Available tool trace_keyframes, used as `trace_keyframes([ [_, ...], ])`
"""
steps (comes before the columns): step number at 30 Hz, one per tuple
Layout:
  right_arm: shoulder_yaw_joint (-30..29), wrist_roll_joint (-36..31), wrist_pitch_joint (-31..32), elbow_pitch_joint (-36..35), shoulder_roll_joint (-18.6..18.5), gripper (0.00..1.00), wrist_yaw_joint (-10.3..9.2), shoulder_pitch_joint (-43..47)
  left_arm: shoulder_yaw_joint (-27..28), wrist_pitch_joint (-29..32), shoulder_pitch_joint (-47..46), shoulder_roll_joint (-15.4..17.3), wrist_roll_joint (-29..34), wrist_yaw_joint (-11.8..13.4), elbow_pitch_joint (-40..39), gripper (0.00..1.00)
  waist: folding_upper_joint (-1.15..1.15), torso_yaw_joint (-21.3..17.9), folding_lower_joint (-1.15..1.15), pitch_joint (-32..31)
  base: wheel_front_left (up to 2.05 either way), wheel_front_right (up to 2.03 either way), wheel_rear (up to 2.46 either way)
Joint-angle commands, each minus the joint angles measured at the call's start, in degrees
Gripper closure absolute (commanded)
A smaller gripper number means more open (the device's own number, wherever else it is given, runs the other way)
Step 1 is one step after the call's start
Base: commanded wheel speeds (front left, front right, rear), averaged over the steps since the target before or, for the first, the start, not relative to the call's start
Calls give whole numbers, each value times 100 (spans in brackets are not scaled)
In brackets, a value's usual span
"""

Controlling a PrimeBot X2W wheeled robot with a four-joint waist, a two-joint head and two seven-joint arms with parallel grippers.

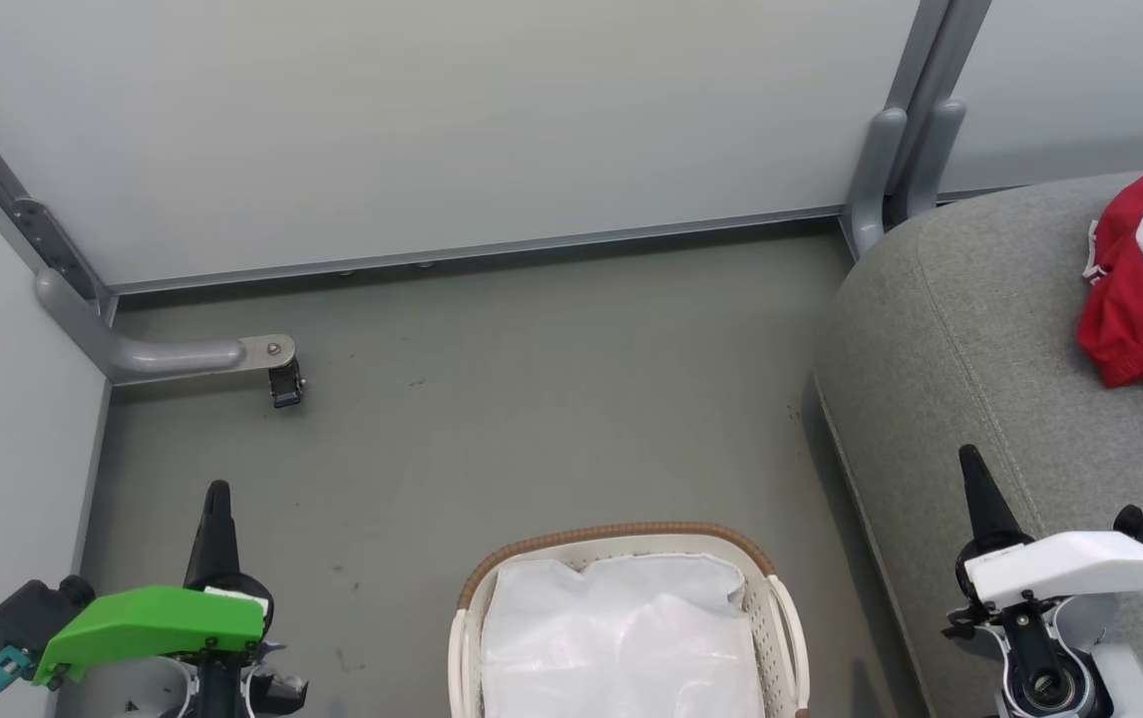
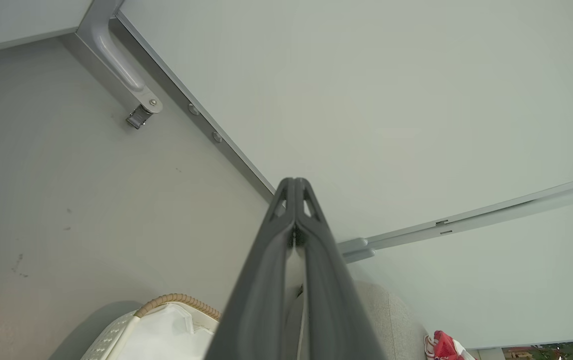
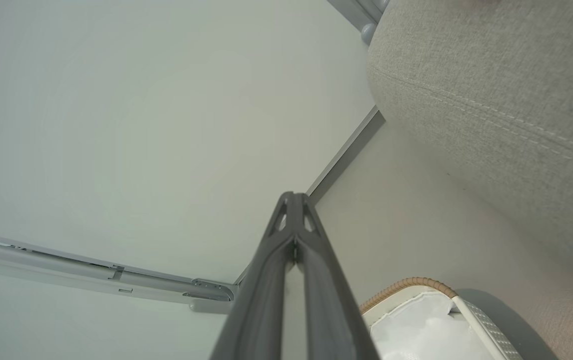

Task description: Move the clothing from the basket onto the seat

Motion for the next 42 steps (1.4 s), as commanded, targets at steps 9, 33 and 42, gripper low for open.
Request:
trace_keyframes([
  [9,-67,647,161,-5,-58,100,-4,-135,123,169,-193,22,-595,33,-115,100,0,-24,0,-13,0,0,0],
  [33,-132,1911,449,44,-109,100,-4,-173,317,495,-278,26,-1734,68,-214,100,0,-84,0,-45,0,0,0],
  [42,-142,2340,539,61,-133,100,-4,-195,378,605,-311,28,-2105,84,-239,100,0,-106,0,-57,0,0,0],
])
